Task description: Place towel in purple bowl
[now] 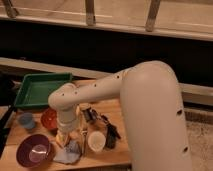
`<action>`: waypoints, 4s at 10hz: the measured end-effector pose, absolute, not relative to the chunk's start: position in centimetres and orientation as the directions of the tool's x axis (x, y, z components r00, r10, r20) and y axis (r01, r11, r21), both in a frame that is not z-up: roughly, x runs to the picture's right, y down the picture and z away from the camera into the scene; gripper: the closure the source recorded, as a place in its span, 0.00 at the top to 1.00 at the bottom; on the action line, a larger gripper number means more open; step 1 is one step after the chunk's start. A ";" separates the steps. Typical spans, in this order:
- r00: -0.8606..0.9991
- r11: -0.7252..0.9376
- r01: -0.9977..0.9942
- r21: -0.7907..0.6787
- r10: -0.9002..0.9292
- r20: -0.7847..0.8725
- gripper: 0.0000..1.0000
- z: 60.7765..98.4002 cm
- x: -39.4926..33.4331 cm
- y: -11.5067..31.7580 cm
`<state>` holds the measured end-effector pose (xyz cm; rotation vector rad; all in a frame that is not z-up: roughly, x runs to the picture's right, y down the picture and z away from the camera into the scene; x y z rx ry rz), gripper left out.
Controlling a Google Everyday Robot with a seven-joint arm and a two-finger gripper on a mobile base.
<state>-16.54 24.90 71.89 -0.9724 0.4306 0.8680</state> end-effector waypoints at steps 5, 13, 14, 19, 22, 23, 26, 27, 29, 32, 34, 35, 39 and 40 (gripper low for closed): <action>0.626 0.275 -0.780 -0.563 0.386 -0.678 0.65 73.9 -17.7 28.1; 0.599 0.267 -0.801 -0.537 0.348 -0.721 0.09 75.9 -17.6 29.7; 0.591 0.271 -0.806 -0.526 0.356 -0.723 0.04 75.6 -17.4 29.6; 0.547 0.283 -0.837 -0.468 0.463 -0.697 0.00 73.1 -15.7 26.2; 0.530 0.304 -0.847 -0.435 0.525 -0.666 0.00 72.0 -15.0 22.7; 0.532 0.313 -0.847 -0.430 0.538 -0.654 0.00 71.7 -15.0 21.7; 0.625 0.374 -0.778 -0.505 0.543 -0.561 0.00 70.7 -19.1 18.8; 0.665 0.390 -0.741 -0.547 0.539 -0.517 0.00 70.3 -20.9 17.9; 0.735 0.415 -0.662 -0.624 0.523 -0.431 0.00 69.5 -24.0 16.5; 0.850 0.472 -0.490 -0.733 0.446 -0.281 0.00 67.1 -30.5 16.8; 0.908 0.492 -0.377 -0.784 0.365 -0.207 0.00 65.6 -34.2 19.7; 0.931 0.489 -0.318 -0.812 0.323 -0.170 0.02 65.4 -36.0 21.4; 0.937 0.469 -0.300 -0.831 0.308 -0.164 0.40 65.9 -37.0 23.6; 0.933 0.462 -0.310 -0.831 0.315 -0.173 0.50 66.4 -36.5 23.3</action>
